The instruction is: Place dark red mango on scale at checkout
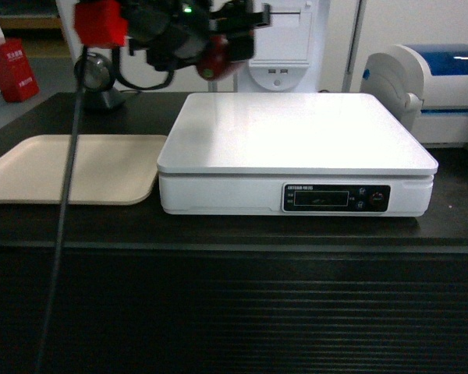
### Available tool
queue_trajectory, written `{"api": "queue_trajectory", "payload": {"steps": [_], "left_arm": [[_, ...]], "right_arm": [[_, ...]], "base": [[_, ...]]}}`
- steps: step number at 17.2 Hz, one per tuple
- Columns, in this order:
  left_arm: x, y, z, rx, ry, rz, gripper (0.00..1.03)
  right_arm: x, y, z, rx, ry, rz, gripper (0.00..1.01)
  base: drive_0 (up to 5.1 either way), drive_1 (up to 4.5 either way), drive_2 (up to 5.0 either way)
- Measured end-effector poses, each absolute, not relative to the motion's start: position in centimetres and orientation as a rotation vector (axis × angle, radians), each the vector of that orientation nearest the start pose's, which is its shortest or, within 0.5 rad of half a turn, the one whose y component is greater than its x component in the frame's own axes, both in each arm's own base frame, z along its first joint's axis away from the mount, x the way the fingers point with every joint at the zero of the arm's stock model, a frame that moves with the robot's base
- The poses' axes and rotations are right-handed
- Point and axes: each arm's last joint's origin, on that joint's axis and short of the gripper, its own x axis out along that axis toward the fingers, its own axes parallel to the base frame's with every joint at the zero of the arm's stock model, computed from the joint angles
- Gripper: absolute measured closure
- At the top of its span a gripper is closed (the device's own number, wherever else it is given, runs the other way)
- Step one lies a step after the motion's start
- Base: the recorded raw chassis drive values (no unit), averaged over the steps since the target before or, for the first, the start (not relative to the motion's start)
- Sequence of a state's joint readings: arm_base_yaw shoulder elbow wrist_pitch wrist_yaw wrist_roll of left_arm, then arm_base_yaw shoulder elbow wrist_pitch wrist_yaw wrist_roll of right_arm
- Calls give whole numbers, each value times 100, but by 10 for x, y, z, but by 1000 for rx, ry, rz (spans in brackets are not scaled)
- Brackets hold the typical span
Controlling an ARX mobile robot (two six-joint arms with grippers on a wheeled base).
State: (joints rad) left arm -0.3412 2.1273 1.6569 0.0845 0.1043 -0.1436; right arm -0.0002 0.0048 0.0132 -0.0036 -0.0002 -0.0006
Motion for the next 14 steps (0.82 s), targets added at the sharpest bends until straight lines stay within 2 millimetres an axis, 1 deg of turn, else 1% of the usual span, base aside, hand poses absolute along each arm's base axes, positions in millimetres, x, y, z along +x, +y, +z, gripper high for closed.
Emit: {"api": "queue_trajectory", "payload": {"steps": [1, 2, 3, 4, 6, 11, 14], "left_arm": [[466, -186, 233, -102, 425, -438, 40], [466, -210, 233, -114, 440, -475, 40], [468, -224, 231, -127, 457, -483, 40], [471, -232, 226, -133, 474, -477, 40], [475, -244, 214, -144, 517, -459, 40], [476, -266, 205, -159, 546, -466, 41], [475, -275, 200, -154, 564, -459, 41]], "right_arm": [[97, 0, 167, -1, -5, 0, 3], [97, 0, 167, -1, -5, 0, 3], [97, 0, 167, -1, -5, 0, 3], [97, 0, 167, -1, -5, 0, 3], [97, 0, 167, -1, -5, 0, 3], [97, 0, 167, -1, -5, 0, 3], [97, 0, 167, -1, -5, 0, 3]], "base": [[0, 0, 0], [0, 0, 0], [0, 0, 0], [0, 0, 0], [0, 0, 0], [0, 0, 0], [0, 0, 0]]}}
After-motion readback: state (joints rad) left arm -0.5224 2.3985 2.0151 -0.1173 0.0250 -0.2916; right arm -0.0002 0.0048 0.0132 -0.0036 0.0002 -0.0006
